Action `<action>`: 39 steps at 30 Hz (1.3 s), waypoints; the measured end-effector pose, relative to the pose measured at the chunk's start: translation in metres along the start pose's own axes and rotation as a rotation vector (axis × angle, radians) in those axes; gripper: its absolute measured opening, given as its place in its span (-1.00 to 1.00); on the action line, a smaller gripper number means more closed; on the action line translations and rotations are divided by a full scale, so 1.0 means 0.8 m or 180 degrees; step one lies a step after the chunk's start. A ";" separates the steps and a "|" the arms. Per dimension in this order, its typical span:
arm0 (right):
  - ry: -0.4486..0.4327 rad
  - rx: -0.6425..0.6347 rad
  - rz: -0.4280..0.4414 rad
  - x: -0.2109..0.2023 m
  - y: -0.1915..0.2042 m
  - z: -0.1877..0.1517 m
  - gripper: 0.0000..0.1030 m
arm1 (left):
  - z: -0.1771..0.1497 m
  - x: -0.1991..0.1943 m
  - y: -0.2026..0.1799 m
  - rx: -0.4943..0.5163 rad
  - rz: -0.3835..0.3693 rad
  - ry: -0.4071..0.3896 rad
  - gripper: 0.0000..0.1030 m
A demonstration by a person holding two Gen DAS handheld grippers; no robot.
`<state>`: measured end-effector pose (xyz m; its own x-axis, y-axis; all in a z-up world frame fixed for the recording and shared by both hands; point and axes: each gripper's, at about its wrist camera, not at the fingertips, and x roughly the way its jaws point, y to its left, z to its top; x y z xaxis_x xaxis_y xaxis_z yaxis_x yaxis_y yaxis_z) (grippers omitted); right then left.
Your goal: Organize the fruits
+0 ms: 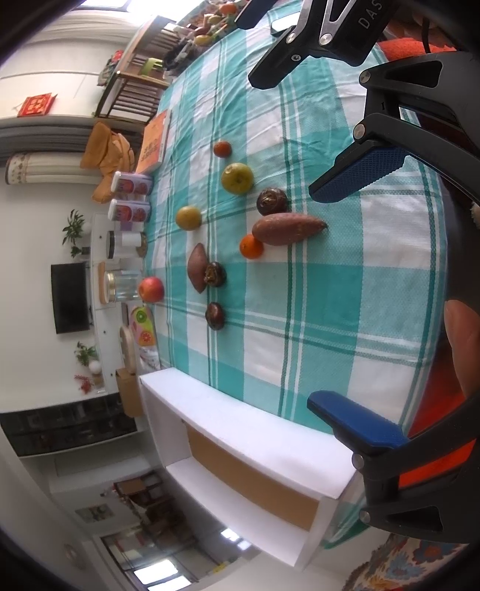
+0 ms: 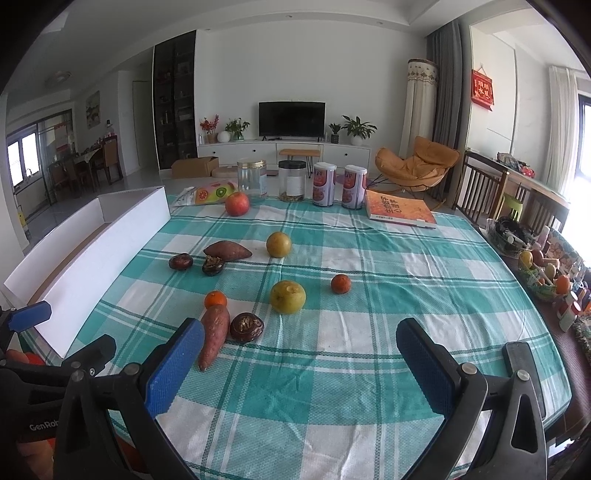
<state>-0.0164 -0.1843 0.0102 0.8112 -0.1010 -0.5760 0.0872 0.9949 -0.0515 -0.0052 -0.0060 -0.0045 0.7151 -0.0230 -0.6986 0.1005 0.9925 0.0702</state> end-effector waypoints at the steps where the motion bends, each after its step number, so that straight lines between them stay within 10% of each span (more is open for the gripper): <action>1: 0.0006 0.0000 -0.0001 0.001 0.001 0.000 1.00 | 0.000 0.000 0.000 0.0000 -0.0001 -0.0001 0.98; 39: 0.0169 0.0014 -0.0051 0.015 -0.001 -0.011 1.00 | -0.013 0.004 -0.006 0.0022 0.0011 0.0021 0.98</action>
<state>-0.0113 -0.1862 -0.0039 0.7778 -0.1163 -0.6177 0.1027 0.9930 -0.0576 -0.0104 -0.0097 -0.0144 0.7109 -0.0186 -0.7031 0.1027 0.9917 0.0776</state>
